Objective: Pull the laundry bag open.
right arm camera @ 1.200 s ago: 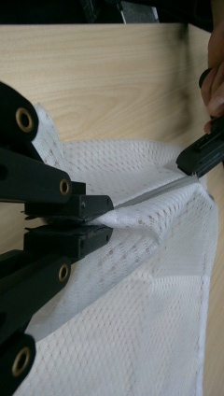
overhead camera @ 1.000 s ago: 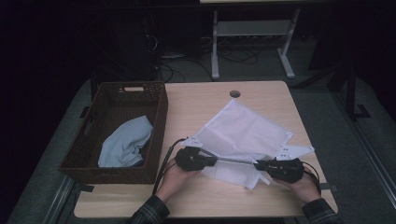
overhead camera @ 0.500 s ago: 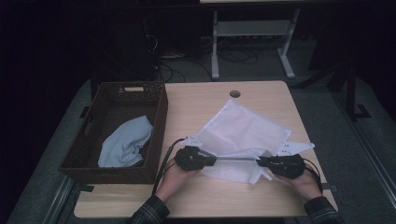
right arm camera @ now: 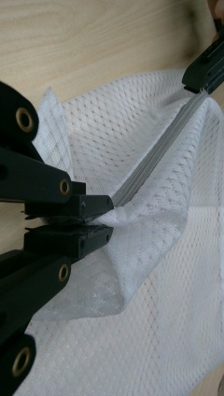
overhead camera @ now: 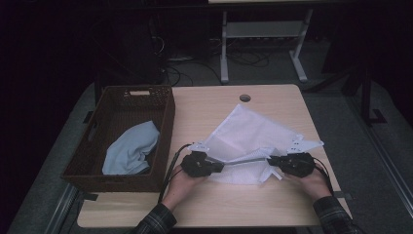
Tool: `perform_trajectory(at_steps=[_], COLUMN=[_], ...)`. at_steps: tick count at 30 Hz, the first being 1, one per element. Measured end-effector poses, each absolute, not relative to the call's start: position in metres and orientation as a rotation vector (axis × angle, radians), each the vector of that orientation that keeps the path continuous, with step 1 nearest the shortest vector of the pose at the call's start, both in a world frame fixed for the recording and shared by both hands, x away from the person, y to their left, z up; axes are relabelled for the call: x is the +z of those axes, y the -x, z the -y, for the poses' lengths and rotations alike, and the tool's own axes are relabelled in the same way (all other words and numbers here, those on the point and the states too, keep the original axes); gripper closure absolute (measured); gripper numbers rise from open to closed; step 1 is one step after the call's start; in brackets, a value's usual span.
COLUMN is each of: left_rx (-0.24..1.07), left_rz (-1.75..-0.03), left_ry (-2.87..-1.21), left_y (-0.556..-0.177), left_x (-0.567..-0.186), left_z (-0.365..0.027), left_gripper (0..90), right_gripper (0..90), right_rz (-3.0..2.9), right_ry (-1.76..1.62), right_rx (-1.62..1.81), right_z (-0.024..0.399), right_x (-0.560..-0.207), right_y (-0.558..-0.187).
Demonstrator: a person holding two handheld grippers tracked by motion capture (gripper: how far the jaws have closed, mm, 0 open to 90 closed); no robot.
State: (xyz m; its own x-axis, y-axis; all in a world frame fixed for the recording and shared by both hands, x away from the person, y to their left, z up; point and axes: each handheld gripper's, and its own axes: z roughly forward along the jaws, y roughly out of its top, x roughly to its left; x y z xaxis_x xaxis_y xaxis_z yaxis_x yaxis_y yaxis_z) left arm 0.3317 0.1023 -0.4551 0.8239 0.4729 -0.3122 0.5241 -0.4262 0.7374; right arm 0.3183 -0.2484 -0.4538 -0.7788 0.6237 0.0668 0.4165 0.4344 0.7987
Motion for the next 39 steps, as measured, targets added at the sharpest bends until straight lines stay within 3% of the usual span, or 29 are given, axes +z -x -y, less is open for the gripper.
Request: perform_trajectory(at_steps=[19,39], left_rx=[-0.072,-0.112], left_rz=[-0.777,-0.765], left_ry=[-2.089,-2.111], left_y=[-0.334,-0.338], left_x=[-0.456,-0.467], left_z=[-0.110,-0.087], left_gripper=[87.0,86.9], right_gripper=[84.7,84.6], right_rz=[-2.511,-2.458], right_ry=[-0.953,-1.046], right_rx=[1.185,1.053], right_z=[0.248,0.245], right_x=[-0.461,-0.473], right_y=[-0.328,-0.359])
